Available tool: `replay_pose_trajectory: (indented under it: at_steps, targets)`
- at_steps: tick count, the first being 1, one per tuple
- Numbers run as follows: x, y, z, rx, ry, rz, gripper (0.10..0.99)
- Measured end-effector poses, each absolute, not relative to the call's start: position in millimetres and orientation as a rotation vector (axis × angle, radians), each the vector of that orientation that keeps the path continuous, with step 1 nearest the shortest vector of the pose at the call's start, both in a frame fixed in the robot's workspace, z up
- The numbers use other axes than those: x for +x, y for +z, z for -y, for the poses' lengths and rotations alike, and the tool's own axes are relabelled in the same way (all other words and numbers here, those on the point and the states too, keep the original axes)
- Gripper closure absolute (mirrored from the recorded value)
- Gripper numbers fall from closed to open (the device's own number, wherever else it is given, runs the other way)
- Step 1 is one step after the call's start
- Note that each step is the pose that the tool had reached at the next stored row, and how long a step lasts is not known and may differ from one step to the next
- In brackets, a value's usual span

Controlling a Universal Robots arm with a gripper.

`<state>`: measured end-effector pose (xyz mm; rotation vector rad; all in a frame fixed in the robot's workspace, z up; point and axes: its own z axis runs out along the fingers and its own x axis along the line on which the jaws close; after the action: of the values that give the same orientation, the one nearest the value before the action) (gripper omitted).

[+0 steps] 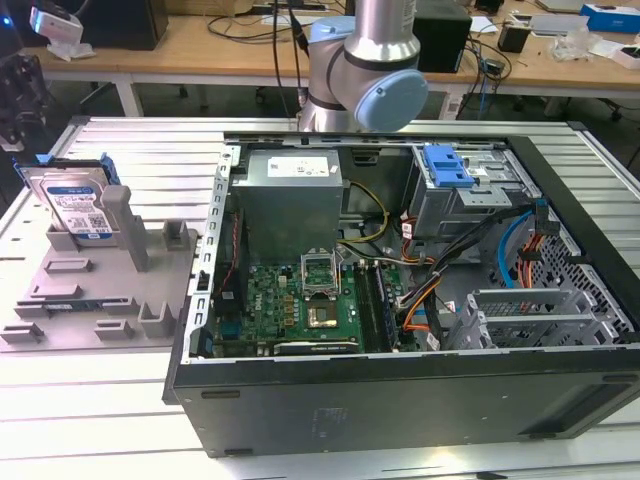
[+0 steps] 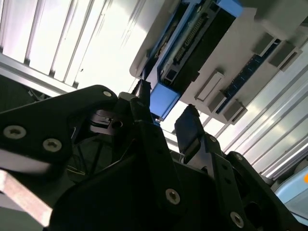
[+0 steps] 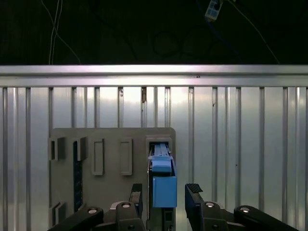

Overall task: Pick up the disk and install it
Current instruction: 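Pick up the disk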

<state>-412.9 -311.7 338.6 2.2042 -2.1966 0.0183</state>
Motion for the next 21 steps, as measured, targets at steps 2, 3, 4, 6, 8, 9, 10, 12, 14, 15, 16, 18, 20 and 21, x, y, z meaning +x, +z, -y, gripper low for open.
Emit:
replay_pose_trajectory:
  at_steps: [2, 3, 4, 6, 8, 9, 10, 12, 14, 15, 16, 18, 20, 21]
  targets:
    - [-409.5, 337.8, 312.9, 2.203, 0.018, 2.198, 0.604]
    - [-407.0, 337.0, 313.1, 2.201, 0.018, 2.199, 0.604]
    - [-406.5, 336.1, 313.1, 2.2, 0.018, 2.2, 0.604]
    - [-406.5, 333.6, 313.1, 2.2, 0.018, 2.201, 0.604]
    - [-406.4, 329.7, 313.0, 2.2, 0.018, 2.201, 0.604]
    - [-406.5, 328.4, 312.5, 2.2, 0.018, 2.2, 0.604]
    - [-407.2, 328.0, 311.5, 2.199, 0.018, 2.201, 0.604]
    - [-408.5, 327.4, 310.6, 2.2, 0.018, 2.201, 0.604]
    - [-410.0, 326.4, 308.8, 2.199, 0.018, 2.201, 0.604]
    - [-410.2, 325.7, 308.2, 2.199, 0.018, 2.201, 0.604]
    - [-410.3, 324.5, 307.8, 2.2, 0.018, 2.201, 0.604]
    - [-410.3, 322.1, 307.2, 2.2, 0.018, 2.201, 0.604]
    - [-411.0, 317.3, 306.9, 2.2, 0.018, 2.201, 0.604]
    - [-411.1, 316.5, 306.9, 2.2, 0.018, 2.201, 0.604]
